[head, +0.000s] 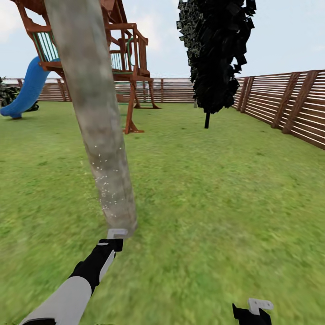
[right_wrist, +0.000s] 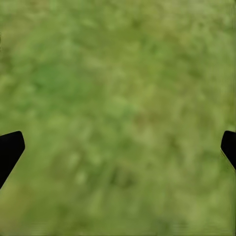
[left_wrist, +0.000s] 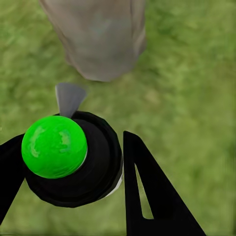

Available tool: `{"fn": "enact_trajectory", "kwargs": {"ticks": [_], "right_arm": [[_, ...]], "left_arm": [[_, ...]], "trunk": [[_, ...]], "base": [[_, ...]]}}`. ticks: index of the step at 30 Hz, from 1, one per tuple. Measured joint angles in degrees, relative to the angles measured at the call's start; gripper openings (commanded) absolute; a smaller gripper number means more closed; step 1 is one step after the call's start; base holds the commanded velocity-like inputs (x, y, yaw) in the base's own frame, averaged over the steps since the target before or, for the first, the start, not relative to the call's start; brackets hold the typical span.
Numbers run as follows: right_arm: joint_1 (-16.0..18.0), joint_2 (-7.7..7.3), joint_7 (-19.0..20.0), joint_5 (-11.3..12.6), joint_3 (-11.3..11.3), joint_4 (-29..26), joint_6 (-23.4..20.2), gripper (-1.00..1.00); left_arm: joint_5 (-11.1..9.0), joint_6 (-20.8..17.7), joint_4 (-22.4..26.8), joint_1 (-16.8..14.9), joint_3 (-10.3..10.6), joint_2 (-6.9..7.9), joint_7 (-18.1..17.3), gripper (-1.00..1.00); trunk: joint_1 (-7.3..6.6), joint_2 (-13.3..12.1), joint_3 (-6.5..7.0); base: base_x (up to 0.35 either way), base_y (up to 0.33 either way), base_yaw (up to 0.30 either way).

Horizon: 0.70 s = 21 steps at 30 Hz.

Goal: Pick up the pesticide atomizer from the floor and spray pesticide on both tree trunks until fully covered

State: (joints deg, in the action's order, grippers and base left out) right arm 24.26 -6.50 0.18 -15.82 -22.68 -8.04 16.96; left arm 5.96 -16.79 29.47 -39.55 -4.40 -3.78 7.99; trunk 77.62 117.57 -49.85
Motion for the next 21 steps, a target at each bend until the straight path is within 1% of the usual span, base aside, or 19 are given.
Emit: {"fn": "enact_trajectory", "kwargs": {"ticks": [8, 12, 21], "right_arm": [[0.0, 0.0, 0.0, 0.0, 0.0, 0.0, 0.0, 1.0], [0.0, 0.0, 0.0, 0.0, 0.0, 0.0, 0.0, 1.0], [0.0, 0.0, 0.0, 0.0, 0.0, 0.0, 0.0, 1.0]], "left_arm": [[0.0, 0.0, 0.1, 0.0, -0.1, 0.07, 0.0, -1.0], [0.0, 0.0, 0.0, 0.0, -0.1, 0.09, 0.0, -1.0], [0.0, 0.0, 0.0, 0.0, -0.1, 0.06, -0.1, -1.0]], "trunk": [[0.0, 0.0, 0.0], [0.0, 0.0, 0.0], [0.0, 0.0, 0.0]], "base": [[0.115, -0.243, 0.276], [0.137, -0.206, 0.074], [0.137, -0.243, 0.268]]}}
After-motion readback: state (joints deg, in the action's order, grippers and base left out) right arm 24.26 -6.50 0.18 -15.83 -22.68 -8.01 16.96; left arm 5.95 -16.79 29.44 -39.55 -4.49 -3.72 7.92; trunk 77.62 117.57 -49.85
